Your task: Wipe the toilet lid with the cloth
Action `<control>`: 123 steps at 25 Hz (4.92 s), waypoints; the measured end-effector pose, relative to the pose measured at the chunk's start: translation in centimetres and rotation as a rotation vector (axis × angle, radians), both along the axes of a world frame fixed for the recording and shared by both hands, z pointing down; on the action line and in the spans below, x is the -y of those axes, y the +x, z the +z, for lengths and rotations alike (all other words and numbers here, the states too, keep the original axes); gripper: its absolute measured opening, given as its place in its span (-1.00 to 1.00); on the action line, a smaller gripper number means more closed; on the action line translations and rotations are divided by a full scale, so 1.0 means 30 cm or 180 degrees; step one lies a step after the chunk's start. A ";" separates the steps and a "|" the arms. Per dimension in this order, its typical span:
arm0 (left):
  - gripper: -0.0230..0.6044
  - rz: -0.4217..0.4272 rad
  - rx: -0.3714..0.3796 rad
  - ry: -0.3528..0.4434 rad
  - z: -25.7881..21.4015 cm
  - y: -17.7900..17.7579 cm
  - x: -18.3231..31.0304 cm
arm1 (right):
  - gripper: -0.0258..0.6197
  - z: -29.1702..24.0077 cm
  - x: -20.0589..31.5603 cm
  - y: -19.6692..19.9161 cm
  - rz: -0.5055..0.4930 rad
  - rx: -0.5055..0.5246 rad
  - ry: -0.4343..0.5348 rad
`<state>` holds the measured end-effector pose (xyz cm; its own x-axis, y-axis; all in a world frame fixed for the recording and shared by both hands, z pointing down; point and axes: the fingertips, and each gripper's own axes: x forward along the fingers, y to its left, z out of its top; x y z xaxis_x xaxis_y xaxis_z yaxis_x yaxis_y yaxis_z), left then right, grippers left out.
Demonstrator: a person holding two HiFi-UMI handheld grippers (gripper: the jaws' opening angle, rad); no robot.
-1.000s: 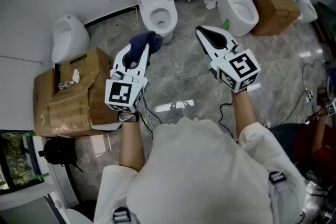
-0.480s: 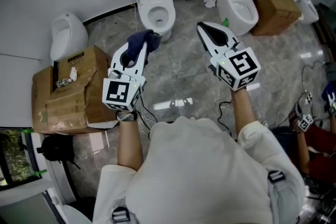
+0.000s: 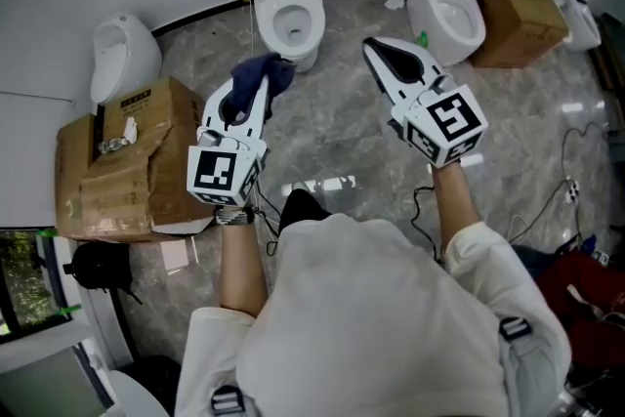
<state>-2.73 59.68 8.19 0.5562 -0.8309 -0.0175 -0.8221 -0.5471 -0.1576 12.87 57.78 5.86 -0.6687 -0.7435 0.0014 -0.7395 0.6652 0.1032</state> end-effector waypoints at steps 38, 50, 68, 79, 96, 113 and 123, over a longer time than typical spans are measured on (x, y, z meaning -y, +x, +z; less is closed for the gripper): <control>-0.80 0.0446 -0.0020 -0.0279 0.137 -0.399 1.699 | -0.83 0.115 1.636 -0.358 0.0598 0.0016 -0.0222; -0.80 0.0362 -0.0005 -0.0303 0.294 -0.388 2.051 | -0.83 0.245 1.965 -0.306 0.0553 -0.0023 -0.0234; -0.80 0.0013 -0.0061 -0.0616 0.655 -0.308 2.650 | -0.83 0.578 2.570 -0.242 0.0297 -0.0107 -0.0489; -0.80 -0.0277 0.0032 -0.0863 0.943 -0.348 2.952 | -0.83 0.808 2.775 -0.228 0.0221 -0.0028 -0.0786; -0.80 -0.0616 0.0093 -0.1230 1.255 -0.400 3.238 | -0.83 1.002 2.951 -0.215 0.0087 -0.0163 -0.0966; -0.80 0.0082 0.0203 -0.1057 1.294 -0.064 3.324 | -0.83 1.099 2.960 -0.101 0.0283 -0.0038 -0.1191; -0.80 0.0451 0.0323 -0.0979 1.372 0.155 3.313 | -0.83 1.129 2.968 -0.042 0.0391 -0.0037 -0.1239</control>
